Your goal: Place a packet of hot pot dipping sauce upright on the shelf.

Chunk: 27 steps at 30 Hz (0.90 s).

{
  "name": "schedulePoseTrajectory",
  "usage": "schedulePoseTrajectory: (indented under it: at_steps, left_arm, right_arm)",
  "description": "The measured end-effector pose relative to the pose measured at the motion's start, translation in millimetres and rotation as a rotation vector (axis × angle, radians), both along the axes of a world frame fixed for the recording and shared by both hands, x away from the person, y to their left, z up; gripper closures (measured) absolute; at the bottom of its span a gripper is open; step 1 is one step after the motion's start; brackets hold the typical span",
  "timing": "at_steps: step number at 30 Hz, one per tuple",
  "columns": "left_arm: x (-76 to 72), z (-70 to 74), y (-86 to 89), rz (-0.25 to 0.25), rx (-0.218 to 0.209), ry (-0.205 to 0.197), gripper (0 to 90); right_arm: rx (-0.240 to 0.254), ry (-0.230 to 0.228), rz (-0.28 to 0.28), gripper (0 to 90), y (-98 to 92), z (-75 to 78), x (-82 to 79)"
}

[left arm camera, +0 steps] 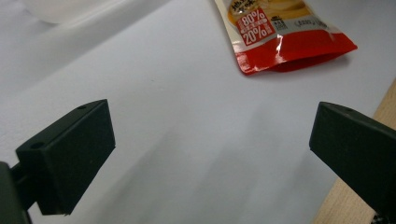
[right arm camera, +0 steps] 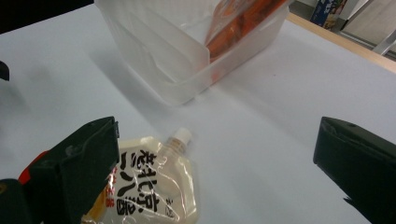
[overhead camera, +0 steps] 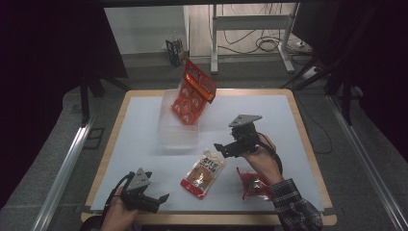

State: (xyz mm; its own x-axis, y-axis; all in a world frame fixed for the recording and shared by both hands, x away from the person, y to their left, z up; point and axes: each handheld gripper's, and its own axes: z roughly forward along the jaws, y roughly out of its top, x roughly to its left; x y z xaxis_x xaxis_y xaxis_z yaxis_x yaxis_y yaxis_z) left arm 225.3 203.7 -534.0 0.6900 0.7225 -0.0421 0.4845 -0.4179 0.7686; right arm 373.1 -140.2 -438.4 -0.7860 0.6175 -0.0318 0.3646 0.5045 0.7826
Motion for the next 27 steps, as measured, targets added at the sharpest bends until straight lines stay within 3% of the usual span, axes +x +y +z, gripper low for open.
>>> schedulePoseTrajectory:
  at_steps: [2,5,8,15,27]
  left_arm:
    - [0.0,0.7,0.2,0.004,-0.007,0.004,0.1]
    - [-0.4,1.2,-0.7,0.006,-0.007,0.003,0.0]
    - [-0.5,2.0,-0.3,0.022,-0.001,0.0,0.1]
    - [0.2,5.0,5.0,0.044,-0.042,0.006,0.4]
    - [-1.3,5.6,-0.2,0.015,-0.014,0.021,1.3]
  right_arm:
    - [0.004,-0.002,-0.007,0.3,-4.7,-4.3,-3.3]
    - [-0.033,-0.026,-0.017,0.3,-11.8,-8.3,-8.7]
    - [-0.028,-0.03,-0.032,0.3,-20.8,-11.1,-14.0]
    - [-0.017,-0.046,-0.073,0.4,-37.4,-16.9,-23.1]
    - [0.003,-0.035,-0.124,0.4,-63.6,-23.9,-44.6]
